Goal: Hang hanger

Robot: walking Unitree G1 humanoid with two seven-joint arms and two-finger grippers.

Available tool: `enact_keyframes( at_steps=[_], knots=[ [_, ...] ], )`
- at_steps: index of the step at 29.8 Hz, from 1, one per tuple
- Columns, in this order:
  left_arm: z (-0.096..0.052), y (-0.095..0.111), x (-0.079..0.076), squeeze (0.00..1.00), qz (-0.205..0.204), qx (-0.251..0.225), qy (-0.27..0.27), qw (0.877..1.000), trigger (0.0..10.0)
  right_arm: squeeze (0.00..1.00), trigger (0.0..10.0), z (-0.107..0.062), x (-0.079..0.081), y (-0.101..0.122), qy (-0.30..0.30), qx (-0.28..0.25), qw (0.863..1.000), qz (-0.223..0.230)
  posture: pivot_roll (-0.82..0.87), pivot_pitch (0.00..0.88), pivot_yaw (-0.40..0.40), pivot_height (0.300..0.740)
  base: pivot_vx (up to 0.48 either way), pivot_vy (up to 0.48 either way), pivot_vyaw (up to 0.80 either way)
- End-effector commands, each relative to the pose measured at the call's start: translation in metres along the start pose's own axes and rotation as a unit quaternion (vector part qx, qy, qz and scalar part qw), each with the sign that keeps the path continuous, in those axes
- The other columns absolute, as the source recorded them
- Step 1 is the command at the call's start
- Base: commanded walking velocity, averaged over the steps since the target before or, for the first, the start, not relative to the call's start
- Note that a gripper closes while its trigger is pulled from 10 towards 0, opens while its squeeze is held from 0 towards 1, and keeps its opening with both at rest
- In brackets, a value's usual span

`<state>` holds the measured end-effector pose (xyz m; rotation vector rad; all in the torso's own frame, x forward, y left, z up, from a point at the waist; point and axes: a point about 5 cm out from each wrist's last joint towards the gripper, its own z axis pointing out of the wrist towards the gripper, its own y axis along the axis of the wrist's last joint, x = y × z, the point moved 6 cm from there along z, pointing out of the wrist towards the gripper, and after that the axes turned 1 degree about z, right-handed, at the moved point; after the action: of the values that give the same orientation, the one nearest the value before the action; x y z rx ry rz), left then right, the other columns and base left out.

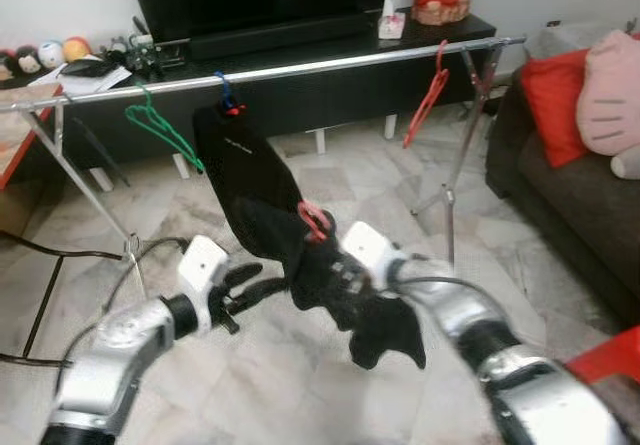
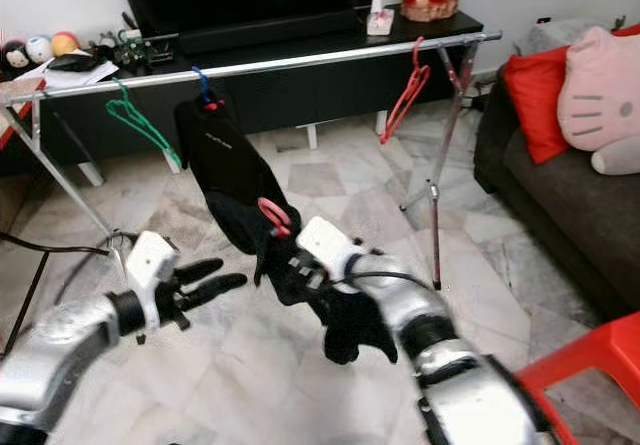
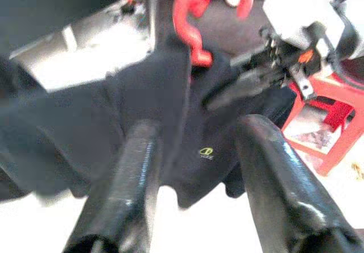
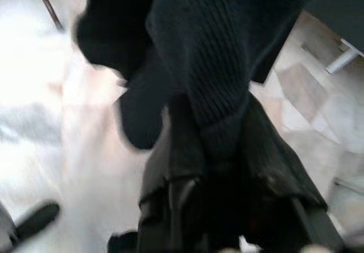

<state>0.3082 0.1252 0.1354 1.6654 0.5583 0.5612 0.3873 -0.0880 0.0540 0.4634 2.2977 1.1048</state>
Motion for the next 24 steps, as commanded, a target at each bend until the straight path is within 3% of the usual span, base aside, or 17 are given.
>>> enact_keyframes(
  at_steps=[1,5,6,7,11,13,24],
  knots=[
    [0.002,0.005,-0.003,1.00,0.010,-0.002,-0.013,1.000,10.0,0.00,0.0,0.003,0.005,0.021,0.017,-0.034,0.999,-0.032,-0.08,0.000,0.095,0.740,0.000,0.000,0.00],
    [0.003,0.003,0.001,1.00,0.036,0.011,-0.004,0.999,10.0,0.00,0.0,-0.001,-0.001,0.019,0.019,-0.029,0.998,-0.045,-0.08,0.000,0.099,0.740,0.000,0.000,0.00],
    [0.003,0.002,-0.002,0.11,0.040,0.015,-0.013,0.999,10.0,0.00,0.0,-0.002,0.000,0.020,0.026,-0.034,0.998,-0.047,-0.08,0.000,0.101,0.740,0.000,0.000,0.00],
    [0.003,0.002,-0.006,0.00,0.040,0.017,-0.025,0.999,10.0,0.00,0.0,-0.003,0.001,0.021,0.034,-0.039,0.997,-0.051,-0.08,0.000,0.101,0.740,0.000,0.000,0.00],
    [0.001,0.006,-0.026,0.00,0.035,0.021,-0.089,0.995,10.0,0.00,0.0,-0.008,0.019,0.027,0.104,-0.064,0.990,-0.078,-0.08,0.000,0.104,0.740,0.000,0.000,0.00],
    [0.000,0.007,-0.028,0.00,0.043,0.025,-0.098,0.994,10.0,0.00,0.0,-0.009,0.023,0.026,0.118,-0.064,0.987,-0.087,-0.08,0.000,0.107,0.740,0.000,0.000,0.00],
    [-0.010,-0.004,-0.021,0.00,0.137,0.081,-0.117,0.980,10.0,0.00,0.0,-0.021,0.024,0.016,0.159,-0.041,0.976,-0.140,-0.07,0.000,0.116,0.740,0.000,0.000,0.00]
  ],
)
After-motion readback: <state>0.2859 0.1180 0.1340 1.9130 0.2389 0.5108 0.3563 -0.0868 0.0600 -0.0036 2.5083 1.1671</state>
